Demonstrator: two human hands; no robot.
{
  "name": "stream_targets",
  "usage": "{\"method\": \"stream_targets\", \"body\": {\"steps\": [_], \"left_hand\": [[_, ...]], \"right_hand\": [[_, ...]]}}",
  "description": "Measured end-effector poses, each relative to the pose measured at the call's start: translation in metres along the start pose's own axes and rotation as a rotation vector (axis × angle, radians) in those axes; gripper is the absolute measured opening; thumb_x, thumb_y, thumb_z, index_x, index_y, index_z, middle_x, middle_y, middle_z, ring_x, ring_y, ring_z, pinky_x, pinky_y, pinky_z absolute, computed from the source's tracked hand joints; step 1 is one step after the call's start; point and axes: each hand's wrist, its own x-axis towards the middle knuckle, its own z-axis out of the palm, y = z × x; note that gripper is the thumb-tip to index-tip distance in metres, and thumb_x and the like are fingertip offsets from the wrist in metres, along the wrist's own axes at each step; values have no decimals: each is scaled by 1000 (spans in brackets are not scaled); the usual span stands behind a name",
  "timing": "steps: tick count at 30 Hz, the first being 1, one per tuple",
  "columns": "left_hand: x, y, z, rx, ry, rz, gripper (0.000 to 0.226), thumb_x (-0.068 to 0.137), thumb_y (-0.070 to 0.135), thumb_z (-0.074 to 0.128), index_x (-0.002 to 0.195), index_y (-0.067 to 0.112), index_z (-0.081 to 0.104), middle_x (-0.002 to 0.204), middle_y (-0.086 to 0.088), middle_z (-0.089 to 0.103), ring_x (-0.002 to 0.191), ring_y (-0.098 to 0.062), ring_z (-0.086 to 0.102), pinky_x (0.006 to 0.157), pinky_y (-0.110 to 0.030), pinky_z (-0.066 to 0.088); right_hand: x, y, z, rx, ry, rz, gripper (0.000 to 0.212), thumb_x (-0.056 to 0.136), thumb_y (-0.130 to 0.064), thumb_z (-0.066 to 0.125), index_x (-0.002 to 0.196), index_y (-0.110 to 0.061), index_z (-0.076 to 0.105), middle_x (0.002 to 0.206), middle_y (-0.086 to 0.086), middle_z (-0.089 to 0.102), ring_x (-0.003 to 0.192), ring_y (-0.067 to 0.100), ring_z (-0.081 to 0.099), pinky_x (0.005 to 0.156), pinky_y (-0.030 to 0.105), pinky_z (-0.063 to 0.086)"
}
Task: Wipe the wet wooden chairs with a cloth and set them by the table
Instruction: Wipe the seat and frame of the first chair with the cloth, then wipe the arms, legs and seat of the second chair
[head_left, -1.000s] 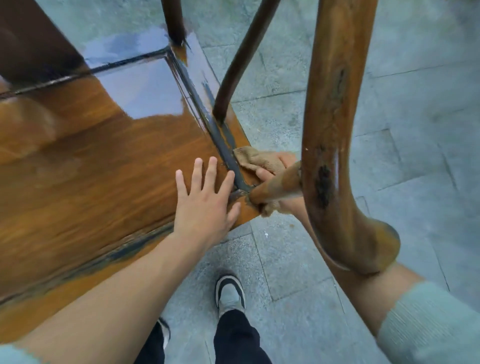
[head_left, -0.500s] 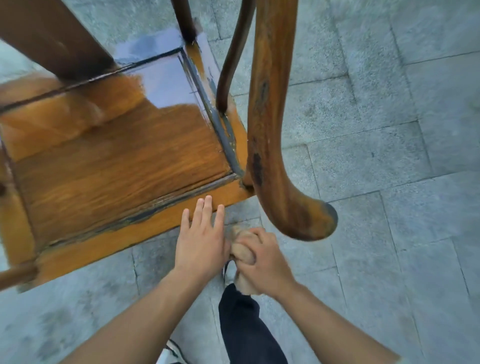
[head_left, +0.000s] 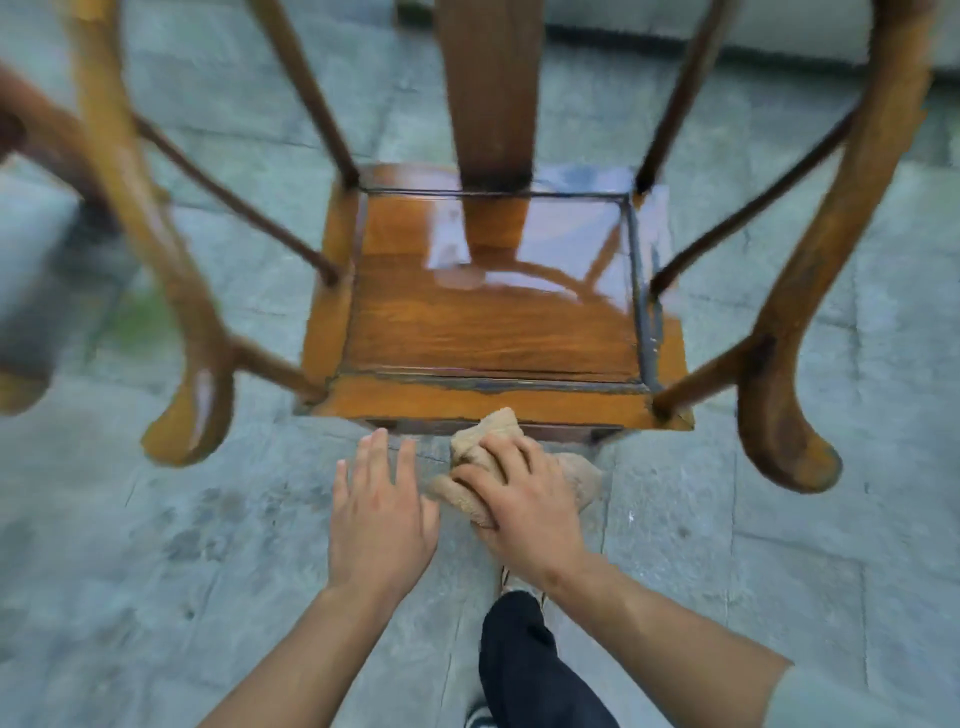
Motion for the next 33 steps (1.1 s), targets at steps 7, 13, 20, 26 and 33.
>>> {"method": "stream_targets", "body": {"steps": [7, 13, 20, 26, 33], "left_hand": [[-134, -107, -34, -139, 184, -341, 65, 91, 35, 52, 149, 10, 39, 156, -19, 33, 147, -32, 27, 120, -53, 21], [-267, -218, -89, -142, 237, -651, 66, 94, 41, 45, 152, 12, 31, 158, -15, 29, 148, -30, 23, 119, -52, 19], [-344, -337, -181, -129, 457, -898, 64, 96, 42, 44, 152, 13, 32, 159, -15, 29, 149, -30, 21, 121, -52, 15], [-299, -467, -238, -120, 490, -952, 64, 99, 46, 36, 154, 15, 26, 160, -15, 25, 150, -29, 16, 122, -53, 12], [-268, -621, -311, -90, 418, -1133, 62, 99, 46, 32, 154, 17, 25, 162, -13, 23, 150, -28, 14, 121, -53, 11]], "right_hand": [[2, -152, -22, -209, -87, -441, 45, 83, -41, 53, 126, -33, 60, 137, 5, 52, 126, 36, 47, 93, 47, 45], [-9, -322, -37, -222, -147, -674, 51, 78, -42, 60, 129, -35, 61, 138, 8, 52, 120, 39, 50, 87, 50, 48], [34, -490, -72, -243, -73, -893, 46, 83, -37, 59, 129, -36, 58, 137, 4, 48, 122, 34, 43, 92, 52, 44], [150, -587, -59, -203, -33, -936, 45, 84, -38, 63, 128, -36, 53, 138, 0, 42, 124, 31, 37, 102, 51, 41], [283, -735, -34, -84, -74, -1029, 51, 81, -43, 67, 129, -35, 54, 136, -1, 43, 120, 31, 37, 97, 48, 40]]}}
